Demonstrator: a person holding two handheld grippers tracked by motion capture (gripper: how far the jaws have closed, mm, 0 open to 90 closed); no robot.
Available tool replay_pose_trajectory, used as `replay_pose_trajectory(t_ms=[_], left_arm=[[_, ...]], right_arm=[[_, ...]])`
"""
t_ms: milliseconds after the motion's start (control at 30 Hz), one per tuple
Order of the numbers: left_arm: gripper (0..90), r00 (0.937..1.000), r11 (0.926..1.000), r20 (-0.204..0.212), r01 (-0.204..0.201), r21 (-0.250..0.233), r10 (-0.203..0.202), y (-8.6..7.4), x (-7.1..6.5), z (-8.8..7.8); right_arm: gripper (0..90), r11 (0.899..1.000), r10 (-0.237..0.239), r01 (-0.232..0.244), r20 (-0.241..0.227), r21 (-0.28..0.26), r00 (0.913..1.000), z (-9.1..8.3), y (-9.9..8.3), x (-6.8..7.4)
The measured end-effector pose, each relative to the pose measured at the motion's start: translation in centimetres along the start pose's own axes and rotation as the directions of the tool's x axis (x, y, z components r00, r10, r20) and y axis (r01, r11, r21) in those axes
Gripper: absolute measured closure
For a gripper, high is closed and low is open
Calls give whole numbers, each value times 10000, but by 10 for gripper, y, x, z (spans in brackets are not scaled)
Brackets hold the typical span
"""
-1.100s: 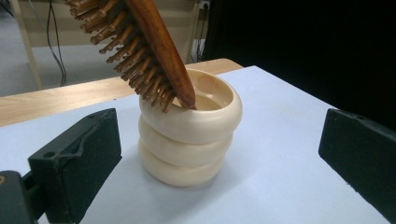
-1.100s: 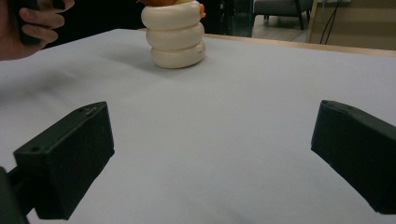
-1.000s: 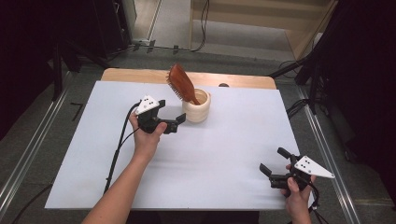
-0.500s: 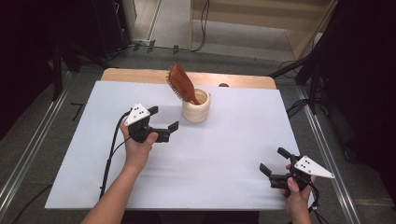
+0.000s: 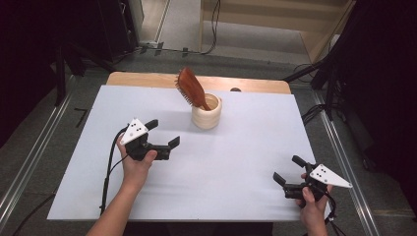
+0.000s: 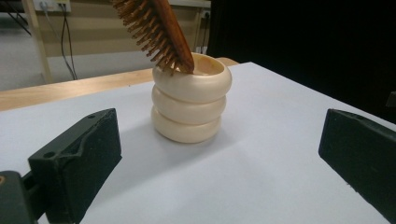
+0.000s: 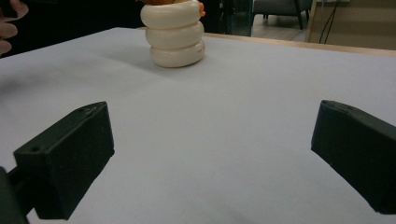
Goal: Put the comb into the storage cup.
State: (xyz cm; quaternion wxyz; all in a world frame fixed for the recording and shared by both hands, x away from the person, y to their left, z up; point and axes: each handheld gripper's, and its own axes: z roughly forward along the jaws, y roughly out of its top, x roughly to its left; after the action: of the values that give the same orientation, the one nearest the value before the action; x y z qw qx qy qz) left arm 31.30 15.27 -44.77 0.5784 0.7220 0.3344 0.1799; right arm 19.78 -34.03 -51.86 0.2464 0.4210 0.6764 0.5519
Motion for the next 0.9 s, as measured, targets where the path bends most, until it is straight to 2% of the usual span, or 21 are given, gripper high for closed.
replay_pose_trajectory(t_ms=[200, 500, 567, 900], left_arm=[[0, 9997, 9998, -160, -202, 11, 202, -4, -1, -11], [0, 9993, 9997, -304, -226, 19, 226, -12, 3, -27], [0, 9986, 9993, -383, -360, 70, 362, -13, 3, -31], [0, 9976, 9994, -597, -346, 53, 349, -22, 6, -48]], right_arm=[[0, 10000, -6, 6, 4, 2, 10000, 0, 0, 0], [0, 10000, -5, 5, 6, 11, 10000, 0, 0, 0], [0, 10000, 2, -2, 14, 16, 10000, 0, 0, 0], [0, 10000, -25, 24, 40, 38, 10000, 0, 0, 1]])
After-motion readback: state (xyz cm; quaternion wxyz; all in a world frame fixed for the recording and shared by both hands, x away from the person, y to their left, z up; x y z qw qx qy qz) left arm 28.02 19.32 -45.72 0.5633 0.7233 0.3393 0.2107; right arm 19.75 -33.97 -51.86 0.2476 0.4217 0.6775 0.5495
